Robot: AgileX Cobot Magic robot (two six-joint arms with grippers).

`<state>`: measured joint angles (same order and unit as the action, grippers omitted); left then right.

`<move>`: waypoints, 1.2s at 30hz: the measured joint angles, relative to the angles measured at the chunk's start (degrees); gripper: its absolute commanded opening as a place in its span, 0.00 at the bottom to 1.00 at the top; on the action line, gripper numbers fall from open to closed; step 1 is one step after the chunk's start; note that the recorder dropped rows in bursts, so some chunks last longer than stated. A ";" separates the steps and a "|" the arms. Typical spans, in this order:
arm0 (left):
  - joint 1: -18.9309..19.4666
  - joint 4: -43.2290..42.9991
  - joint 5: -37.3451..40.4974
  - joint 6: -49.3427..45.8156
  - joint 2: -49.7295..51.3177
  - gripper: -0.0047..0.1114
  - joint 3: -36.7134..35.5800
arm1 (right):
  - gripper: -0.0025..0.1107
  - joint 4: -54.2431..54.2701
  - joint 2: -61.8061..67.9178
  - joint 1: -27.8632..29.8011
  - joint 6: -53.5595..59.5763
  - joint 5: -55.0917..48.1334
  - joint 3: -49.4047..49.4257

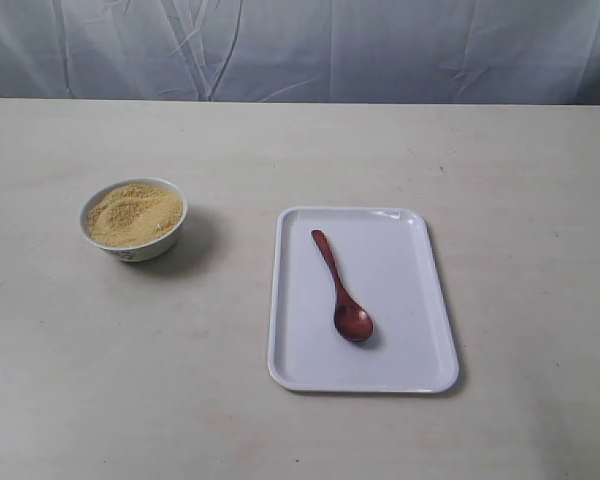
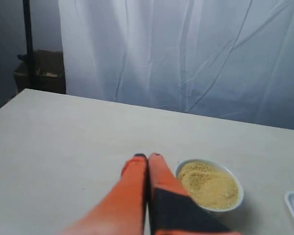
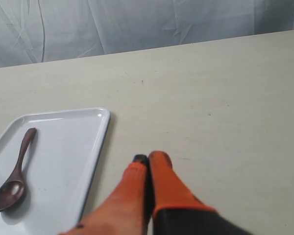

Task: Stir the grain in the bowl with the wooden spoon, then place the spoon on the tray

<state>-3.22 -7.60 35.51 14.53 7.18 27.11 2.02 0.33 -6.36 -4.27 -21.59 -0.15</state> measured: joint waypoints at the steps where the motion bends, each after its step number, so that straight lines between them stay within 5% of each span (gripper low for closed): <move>1: 0.95 0.11 -1.72 0.00 -1.73 0.04 -2.34 | 0.04 0.00 0.00 0.00 0.00 0.00 0.00; 15: 3.00 0.20 -12.99 0.00 -6.81 0.04 -26.42 | 0.04 0.00 0.00 0.00 0.00 0.00 0.10; 27: 3.00 -0.20 -15.14 -0.24 -6.81 0.04 -26.81 | 0.04 0.00 0.00 0.00 0.00 0.00 0.10; 36: 3.00 6.75 -15.32 -11.09 -6.81 0.04 -26.81 | 0.04 0.00 0.00 0.00 0.00 0.00 0.10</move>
<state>-0.23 -0.84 20.19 3.44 0.36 0.30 2.02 0.33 -6.36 -4.27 -21.59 -0.05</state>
